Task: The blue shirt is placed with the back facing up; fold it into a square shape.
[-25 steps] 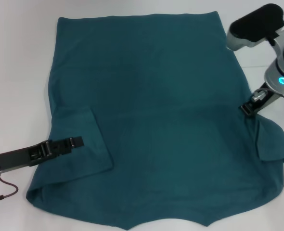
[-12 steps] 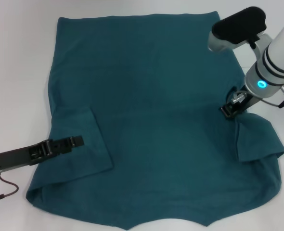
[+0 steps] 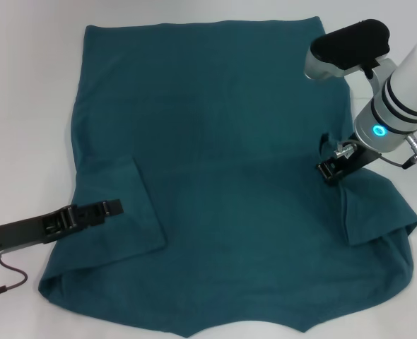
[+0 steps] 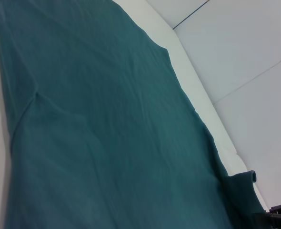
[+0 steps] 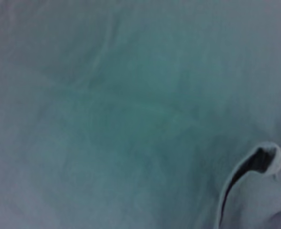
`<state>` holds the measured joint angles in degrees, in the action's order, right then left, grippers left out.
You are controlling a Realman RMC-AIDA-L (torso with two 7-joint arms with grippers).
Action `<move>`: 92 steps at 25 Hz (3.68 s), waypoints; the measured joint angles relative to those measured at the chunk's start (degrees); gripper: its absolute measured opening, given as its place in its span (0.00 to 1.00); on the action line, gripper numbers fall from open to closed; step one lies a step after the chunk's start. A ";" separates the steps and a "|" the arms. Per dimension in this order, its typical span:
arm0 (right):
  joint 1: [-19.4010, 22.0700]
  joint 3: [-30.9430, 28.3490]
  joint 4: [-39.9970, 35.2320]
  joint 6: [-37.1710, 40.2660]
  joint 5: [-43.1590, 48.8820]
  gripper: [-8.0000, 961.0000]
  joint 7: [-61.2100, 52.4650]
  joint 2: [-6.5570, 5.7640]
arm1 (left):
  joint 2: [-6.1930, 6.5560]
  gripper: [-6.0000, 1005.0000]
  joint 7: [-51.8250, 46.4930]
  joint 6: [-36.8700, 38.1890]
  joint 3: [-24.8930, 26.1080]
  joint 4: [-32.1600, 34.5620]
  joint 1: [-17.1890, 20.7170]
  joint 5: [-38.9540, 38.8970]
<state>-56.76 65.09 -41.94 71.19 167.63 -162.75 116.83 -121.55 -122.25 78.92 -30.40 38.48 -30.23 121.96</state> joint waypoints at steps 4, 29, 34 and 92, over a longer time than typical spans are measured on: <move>0.69 -1.93 0.15 -1.47 0.21 0.02 -0.84 -0.19 | 0.00 0.63 0.03 -0.01 0.00 0.00 0.00 0.10; 1.69 -3.64 3.15 -12.53 0.22 0.04 -6.92 -0.72 | 0.00 0.63 0.08 -0.70 -0.36 0.02 0.00 0.26; 1.66 -4.25 3.34 -13.33 -0.57 0.04 -6.30 -0.42 | 0.00 0.63 0.09 -0.71 -0.36 0.02 -0.01 0.27; 11.74 -19.15 -2.63 12.11 -38.90 0.72 17.59 -6.55 | 1.25 0.63 -17.62 5.88 0.16 5.32 3.69 3.24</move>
<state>-45.02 45.94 -44.57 83.30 128.73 -145.16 110.28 -120.30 -139.87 84.80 -30.25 43.80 -26.54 125.20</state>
